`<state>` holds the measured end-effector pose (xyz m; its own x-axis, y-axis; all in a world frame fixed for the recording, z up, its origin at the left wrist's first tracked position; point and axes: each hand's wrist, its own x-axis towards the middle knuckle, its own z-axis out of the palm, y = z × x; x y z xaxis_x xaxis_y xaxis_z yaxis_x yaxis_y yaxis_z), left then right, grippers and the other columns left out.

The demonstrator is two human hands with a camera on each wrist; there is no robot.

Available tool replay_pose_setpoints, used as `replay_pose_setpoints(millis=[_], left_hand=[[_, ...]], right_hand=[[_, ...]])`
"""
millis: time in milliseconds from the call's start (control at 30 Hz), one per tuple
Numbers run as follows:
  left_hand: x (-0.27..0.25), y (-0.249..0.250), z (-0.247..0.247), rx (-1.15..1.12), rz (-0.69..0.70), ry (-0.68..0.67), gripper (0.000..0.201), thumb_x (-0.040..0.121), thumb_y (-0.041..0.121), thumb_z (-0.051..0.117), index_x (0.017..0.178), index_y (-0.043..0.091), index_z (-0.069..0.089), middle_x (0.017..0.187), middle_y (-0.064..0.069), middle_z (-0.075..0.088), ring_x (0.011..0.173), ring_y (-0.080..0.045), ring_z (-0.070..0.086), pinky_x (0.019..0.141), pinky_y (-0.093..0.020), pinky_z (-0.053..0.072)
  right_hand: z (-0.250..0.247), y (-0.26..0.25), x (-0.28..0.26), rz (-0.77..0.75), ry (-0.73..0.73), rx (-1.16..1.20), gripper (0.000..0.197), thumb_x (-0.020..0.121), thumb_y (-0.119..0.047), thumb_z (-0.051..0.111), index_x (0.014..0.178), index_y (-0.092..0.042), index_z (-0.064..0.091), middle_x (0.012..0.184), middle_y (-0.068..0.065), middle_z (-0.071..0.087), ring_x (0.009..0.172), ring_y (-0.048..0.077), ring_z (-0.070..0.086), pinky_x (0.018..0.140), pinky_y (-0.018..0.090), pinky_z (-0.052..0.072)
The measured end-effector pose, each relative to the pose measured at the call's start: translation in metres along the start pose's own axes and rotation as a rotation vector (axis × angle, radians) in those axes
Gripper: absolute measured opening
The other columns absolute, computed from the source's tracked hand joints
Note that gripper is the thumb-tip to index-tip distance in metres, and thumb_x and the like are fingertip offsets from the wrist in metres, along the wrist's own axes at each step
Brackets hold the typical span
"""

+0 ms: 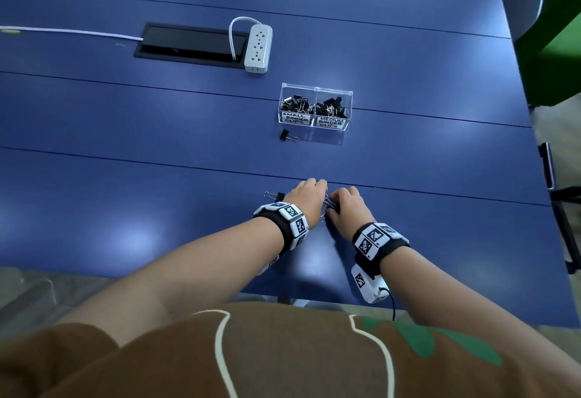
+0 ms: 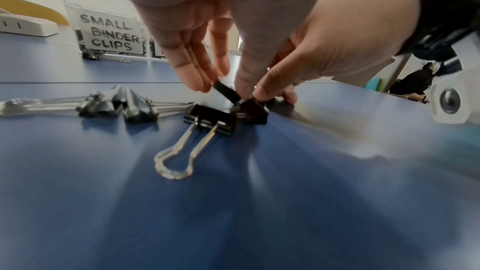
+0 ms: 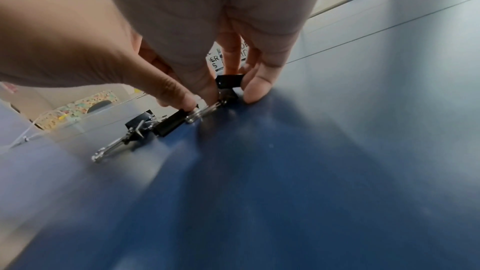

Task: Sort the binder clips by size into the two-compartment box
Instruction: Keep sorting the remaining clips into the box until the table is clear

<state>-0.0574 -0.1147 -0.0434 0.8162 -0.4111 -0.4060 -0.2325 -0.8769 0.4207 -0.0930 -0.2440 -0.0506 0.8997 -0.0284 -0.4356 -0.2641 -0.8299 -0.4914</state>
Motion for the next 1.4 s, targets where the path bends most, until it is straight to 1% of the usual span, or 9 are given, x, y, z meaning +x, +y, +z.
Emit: replay_pose_setpoints(millis=[133,233,367,467,633,833,1000,1166,1400], left_hand=[[-0.004,-0.003,-0.004,-0.037,0.012,-0.013,0.039,0.085,-0.001,0.054,0.119,0.013,0.045,0.119,-0.01,0.043,0.093,-0.032,0.058,0.077,-0.042,0.051],[-0.005,-0.017,-0.016,-0.191,0.002,0.059,0.042,0.086,0.002,0.054,0.124,0.017,0.046,0.121,-0.006,0.04,0.076,-0.029,0.056,0.077,-0.042,0.052],[-0.003,-0.049,-0.04,-0.33,-0.054,0.08,0.044,0.086,-0.001,0.053,0.126,0.017,0.051,0.121,-0.006,0.043,0.096,-0.024,0.059,0.094,-0.036,0.05],[-0.007,-0.073,-0.054,-0.25,-0.052,-0.018,0.045,0.084,-0.002,0.053,0.125,0.016,0.054,0.12,-0.008,0.048,0.101,-0.021,0.056,0.093,-0.028,0.046],[-0.017,-0.084,-0.053,-0.137,-0.011,-0.126,0.046,0.085,0.0,0.05,0.128,0.017,0.055,0.115,-0.008,0.053,0.101,-0.025,0.057,0.089,-0.03,0.048],[-0.016,-0.076,-0.038,-0.134,-0.006,-0.101,0.047,0.086,-0.002,0.045,0.13,0.011,0.054,0.12,-0.011,0.046,0.101,-0.03,0.058,0.093,-0.036,0.049],[-0.017,-0.076,-0.035,-0.115,0.024,-0.089,0.044,0.086,0.009,0.056,0.13,0.008,0.053,0.12,-0.01,0.044,0.097,-0.029,0.058,0.092,-0.037,0.049],[-0.014,-0.076,-0.035,-0.049,-0.006,-0.104,0.028,0.088,0.013,0.061,0.115,0.011,0.057,0.118,-0.006,0.043,0.097,-0.029,0.058,0.091,-0.041,0.051],[-0.005,-0.075,-0.041,-0.035,0.016,-0.118,0.027,0.092,0.017,0.058,0.118,0.009,0.058,0.121,-0.008,0.05,0.107,-0.027,0.056,0.096,-0.035,0.046]], right_hand=[[0.0,0.002,0.002,0.023,0.03,-0.007,0.022,0.09,-0.021,0.056,0.101,-0.002,0.051,0.113,0.015,0.042,0.091,0.033,0.052,0.079,0.034,0.042],[0.0,0.003,0.004,0.006,0.055,-0.008,0.022,0.091,-0.021,0.055,0.098,-0.001,0.049,0.111,0.014,0.043,0.079,0.027,0.045,0.076,0.034,0.042],[-0.008,0.004,0.01,-0.001,0.061,0.041,0.014,0.092,-0.017,0.05,0.095,-0.003,0.048,0.104,0.014,0.052,0.085,0.032,0.052,0.076,0.036,0.043],[-0.015,0.008,0.014,0.03,0.031,0.105,0.013,0.091,-0.018,0.051,0.101,-0.011,0.047,0.095,0.006,0.057,0.089,0.029,0.057,0.075,0.031,0.041],[-0.015,0.014,0.014,-0.074,-0.077,0.046,0.04,0.085,-0.016,0.06,0.123,-0.018,0.049,0.118,0.003,0.048,0.086,0.018,0.049,0.088,0.03,0.045],[-0.014,0.011,0.016,-0.092,-0.06,-0.053,0.018,0.085,-0.017,0.062,0.099,-0.009,0.054,0.106,0.007,0.044,0.083,0.03,0.057,0.082,0.038,0.049],[-0.03,-0.001,0.029,-0.047,-0.008,-0.024,0.005,0.082,-0.012,0.058,0.08,-0.011,0.054,0.086,0.005,0.056,0.077,0.025,0.054,0.071,0.03,0.044],[-0.074,-0.029,0.075,-0.01,0.182,0.081,0.005,0.081,-0.015,0.062,0.078,-0.016,0.058,0.082,0.003,0.062,0.076,0.017,0.052,0.071,0.024,0.04],[-0.129,-0.07,0.143,-0.031,0.303,0.087,0.016,0.083,-0.016,0.064,0.096,-0.007,0.062,0.104,0.012,0.066,0.096,0.027,0.06,0.084,0.034,0.048]])
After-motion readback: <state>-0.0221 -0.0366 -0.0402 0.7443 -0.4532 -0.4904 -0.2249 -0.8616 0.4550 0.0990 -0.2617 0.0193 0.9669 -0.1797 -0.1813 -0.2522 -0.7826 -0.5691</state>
